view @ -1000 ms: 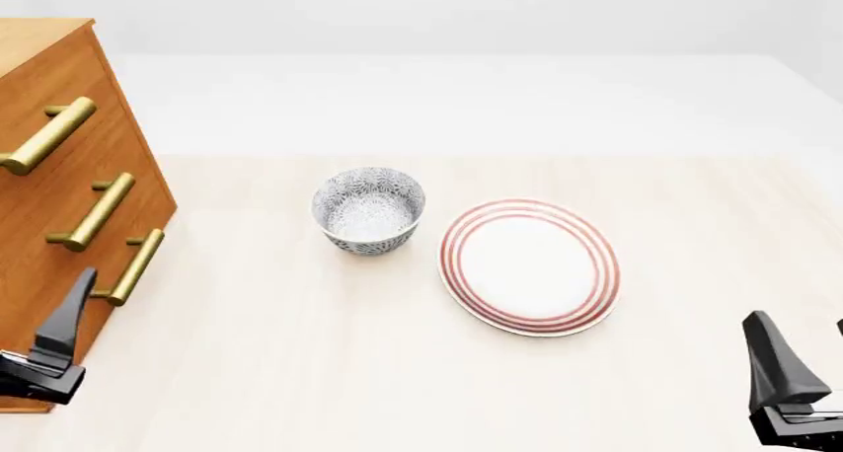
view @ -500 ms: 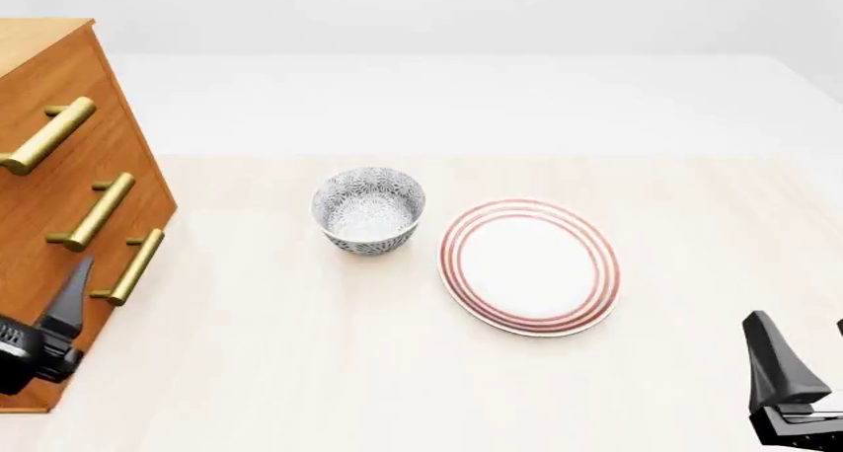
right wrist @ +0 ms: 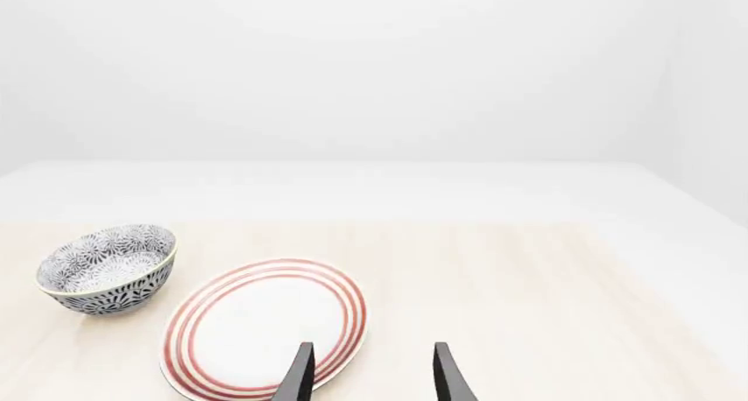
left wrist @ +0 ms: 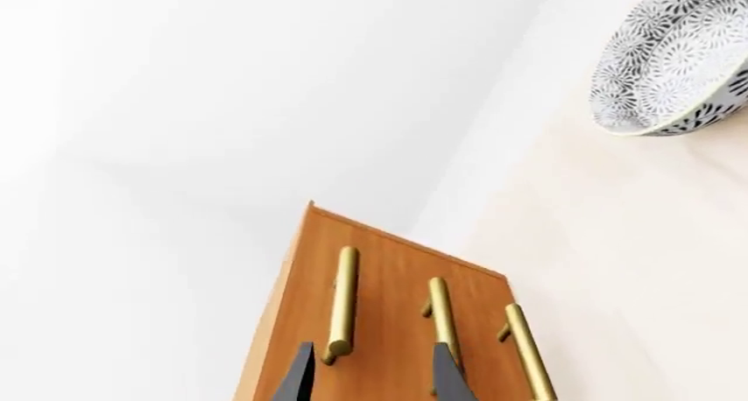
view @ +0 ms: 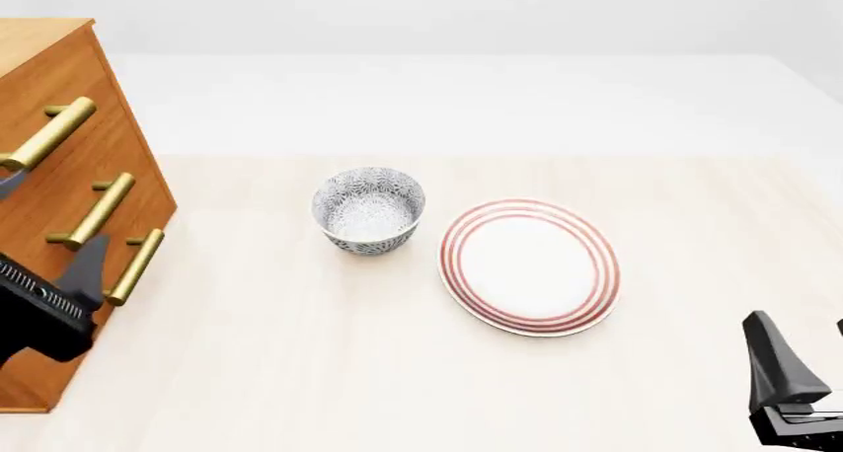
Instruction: Open the top drawer of the cabinet.
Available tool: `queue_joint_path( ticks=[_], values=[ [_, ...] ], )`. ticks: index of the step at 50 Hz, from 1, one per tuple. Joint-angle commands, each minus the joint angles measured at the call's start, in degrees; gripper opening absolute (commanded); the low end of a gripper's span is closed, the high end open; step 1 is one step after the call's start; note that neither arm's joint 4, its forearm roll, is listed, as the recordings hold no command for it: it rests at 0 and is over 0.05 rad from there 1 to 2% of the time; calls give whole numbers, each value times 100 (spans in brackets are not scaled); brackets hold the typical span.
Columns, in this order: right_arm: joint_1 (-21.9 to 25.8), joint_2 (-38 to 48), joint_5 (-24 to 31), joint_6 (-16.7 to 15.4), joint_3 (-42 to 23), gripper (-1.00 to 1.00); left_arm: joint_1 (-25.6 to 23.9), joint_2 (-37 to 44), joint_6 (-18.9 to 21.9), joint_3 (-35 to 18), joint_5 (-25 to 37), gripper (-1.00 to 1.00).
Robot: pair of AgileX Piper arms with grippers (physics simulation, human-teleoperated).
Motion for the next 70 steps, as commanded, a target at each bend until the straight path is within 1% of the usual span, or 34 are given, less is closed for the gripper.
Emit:
queue_joint_path(
  ticks=[1,10,11,16,17,18,19,23,24,45,49,59,65,70],
  values=[
    [0,0,0,0,0,100,32,540,549,-21,-595,100],
    [0,0,0,1,0,100,131,882,758,-60,-920,100],
    [0,-1,0,-1,0,100,236,972,851,-2,-1063,100],
    [0,0,0,0,0,100,267,1245,1043,86,-1446,100],
    [0,0,0,0,0,100,258,1278,1042,67,-1448,100],
    [0,0,0,-1,0,100,318,1522,1170,40,-1714,100],
    [-1,1,0,1,0,100,334,1574,1187,30,-1764,100],
    [-1,0,0,0,0,100,341,1633,1185,-57,-1746,100],
    [-1,0,0,0,0,100,677,1812,1397,-375,-1846,100],
    [0,1,0,-1,0,100,898,1836,1450,-624,-1635,100],
    [0,-1,0,0,0,100,955,1955,1487,-612,-1753,100],
    [0,2,0,-1,0,100,985,2186,1413,-731,-1818,100],
    [1,1,0,0,0,100,1055,2479,1418,-743,-2054,100],
    [-1,0,0,0,0,100,1089,2588,1382,-763,-2111,100]
  ],
)
